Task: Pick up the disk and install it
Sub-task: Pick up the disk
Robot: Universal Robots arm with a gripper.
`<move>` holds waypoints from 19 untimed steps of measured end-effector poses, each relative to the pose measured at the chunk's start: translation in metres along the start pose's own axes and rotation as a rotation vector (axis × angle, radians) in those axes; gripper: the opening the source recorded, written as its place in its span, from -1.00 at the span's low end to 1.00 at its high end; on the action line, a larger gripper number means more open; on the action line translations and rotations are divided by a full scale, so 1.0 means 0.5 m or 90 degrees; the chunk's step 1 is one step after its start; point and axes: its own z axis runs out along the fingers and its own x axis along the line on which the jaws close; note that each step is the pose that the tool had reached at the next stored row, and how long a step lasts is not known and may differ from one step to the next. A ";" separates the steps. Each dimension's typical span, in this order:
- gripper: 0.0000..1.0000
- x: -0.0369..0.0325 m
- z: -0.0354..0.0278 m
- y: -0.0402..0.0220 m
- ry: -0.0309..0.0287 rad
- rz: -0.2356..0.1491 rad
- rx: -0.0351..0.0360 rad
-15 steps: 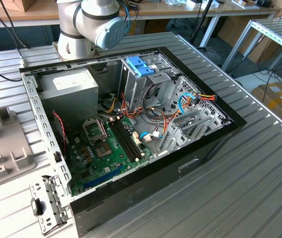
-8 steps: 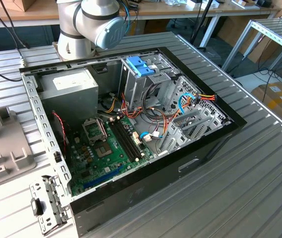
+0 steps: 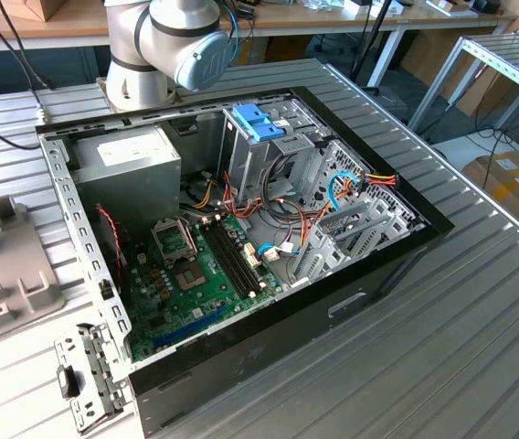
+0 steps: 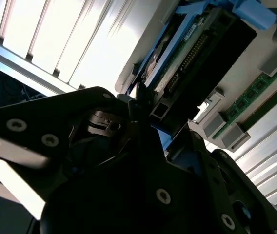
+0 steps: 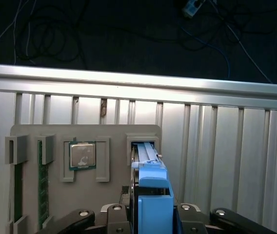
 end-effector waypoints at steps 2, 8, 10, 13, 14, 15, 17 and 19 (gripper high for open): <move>-0.25 0.000 -0.003 0.000 0.0000 0.000 0.0000; -0.25 0.000 -0.009 0.000 -0.0003 0.000 0.0001; -0.25 0.000 -0.009 0.000 -0.0003 0.000 0.0000; -0.26 0.000 -0.010 0.000 -0.0003 0.000 -0.0001; -0.26 0.000 -0.011 0.000 -0.0002 0.000 -0.0003; -0.26 0.000 -0.014 0.000 -0.0002 0.000 -0.0001; -0.26 0.000 -0.018 0.000 -0.0002 0.000 -0.0001; -0.26 0.000 -0.023 0.000 -0.0002 0.000 0.0000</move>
